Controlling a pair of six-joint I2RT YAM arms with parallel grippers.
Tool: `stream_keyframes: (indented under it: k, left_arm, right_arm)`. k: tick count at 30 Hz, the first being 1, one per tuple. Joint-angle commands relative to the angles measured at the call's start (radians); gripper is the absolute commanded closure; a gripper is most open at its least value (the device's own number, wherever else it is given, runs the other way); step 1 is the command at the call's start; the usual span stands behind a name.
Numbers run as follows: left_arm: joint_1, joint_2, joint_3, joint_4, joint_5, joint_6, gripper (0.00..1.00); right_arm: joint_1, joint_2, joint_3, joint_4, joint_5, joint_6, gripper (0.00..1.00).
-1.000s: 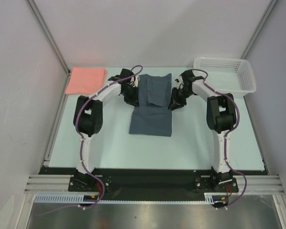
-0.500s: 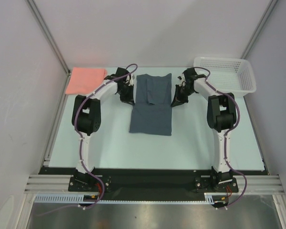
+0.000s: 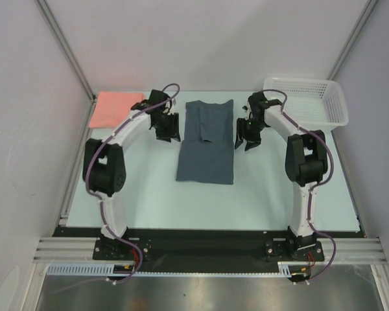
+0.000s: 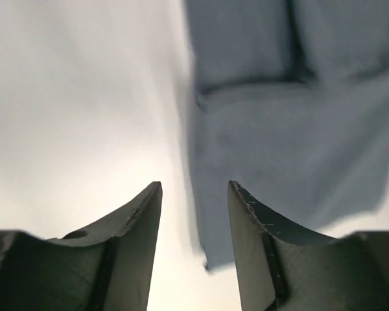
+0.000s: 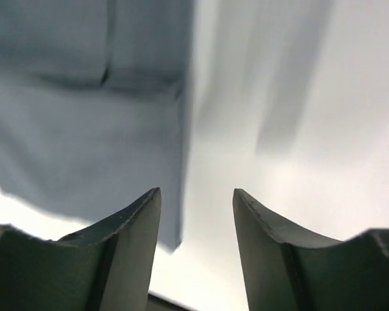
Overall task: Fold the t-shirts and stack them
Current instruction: Fold the tshirt
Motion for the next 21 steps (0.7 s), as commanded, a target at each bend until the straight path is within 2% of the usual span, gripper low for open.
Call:
stream_keyframes:
  k: [1,2,3,5,6,9,14,15,21]
  left_arm:
    - [-0.039,-0.225,-0.134,0.125,0.126,-0.074,0.53]
    - [-0.052,-0.239,-0.211,0.165,0.215,-0.126,0.55]
    - [-0.074,-0.253,-0.252,0.211,0.249,-0.155,0.60]
    - [-0.098,-0.261,-0.336,0.320,0.284,-0.230,0.67]
    - [-0.113,-0.258,-0.353,0.343,0.306,-0.247,0.71]
    - [-0.116,-0.227,-0.410,0.400,0.303,-0.278,0.75]
    - [-0.110,-0.135,-0.476,0.414,0.285,-0.240,0.76]
    - [-0.107,-0.109,-0.487,0.403,0.259,-0.235,0.80]
    - [-0.104,-0.160,-0.603,0.403,0.200,-0.171,0.80]
  right_arm:
    - [0.081,-0.194,-0.110,0.006,0.007,0.060,0.47]
    - [0.118,-0.236,-0.147,0.090,-0.029,0.137,0.48]
    - [0.142,-0.251,-0.223,0.144,-0.113,0.178,0.52]
    - [0.199,-0.271,-0.288,0.257,-0.186,0.270,0.60]
    - [0.213,-0.268,-0.320,0.348,-0.239,0.336,0.70]
    - [0.256,-0.239,-0.369,0.430,-0.292,0.397,0.86]
    - [0.268,-0.187,-0.408,0.439,-0.297,0.352,0.91]
    - [0.258,-0.185,-0.426,0.444,-0.286,0.343,0.92]
    - [0.184,-0.215,-0.618,0.470,-0.261,0.280,0.92]
